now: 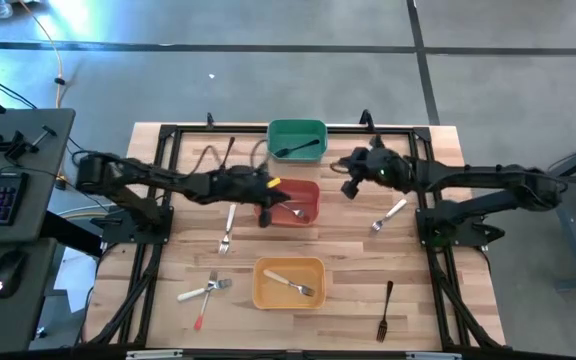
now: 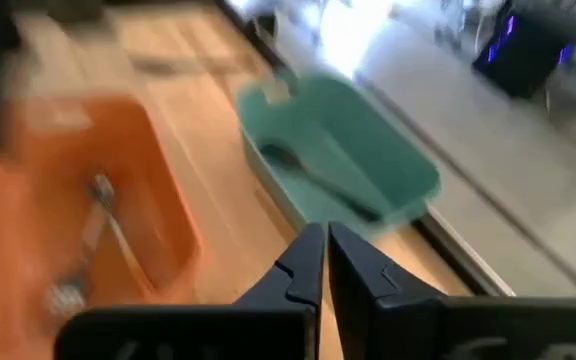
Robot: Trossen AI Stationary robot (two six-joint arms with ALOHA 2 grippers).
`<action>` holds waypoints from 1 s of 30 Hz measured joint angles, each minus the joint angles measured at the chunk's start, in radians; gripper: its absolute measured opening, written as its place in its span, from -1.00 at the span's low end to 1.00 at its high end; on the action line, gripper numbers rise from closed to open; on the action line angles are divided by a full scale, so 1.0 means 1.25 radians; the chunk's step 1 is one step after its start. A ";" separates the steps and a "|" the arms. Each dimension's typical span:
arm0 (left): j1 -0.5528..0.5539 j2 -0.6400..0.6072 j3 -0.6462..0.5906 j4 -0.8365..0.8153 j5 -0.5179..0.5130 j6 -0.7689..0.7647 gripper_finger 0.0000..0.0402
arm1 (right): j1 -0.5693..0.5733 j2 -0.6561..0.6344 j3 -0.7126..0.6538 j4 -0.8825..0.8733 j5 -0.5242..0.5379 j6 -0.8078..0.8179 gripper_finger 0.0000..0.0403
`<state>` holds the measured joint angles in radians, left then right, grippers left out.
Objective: Sort silverware by color (type)
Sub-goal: Put the black fork into the green bin
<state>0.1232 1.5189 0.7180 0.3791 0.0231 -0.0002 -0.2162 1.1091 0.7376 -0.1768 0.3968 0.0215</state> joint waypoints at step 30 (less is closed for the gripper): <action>-0.086 -0.259 -0.209 0.102 -0.007 -0.031 -0.99 | -0.351 0.417 0.002 -0.047 -0.222 -0.318 -0.18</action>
<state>0.0151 1.1957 0.4568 0.5068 0.0139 -0.0389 -0.6547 1.6300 0.7399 -0.2355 0.1189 -0.3759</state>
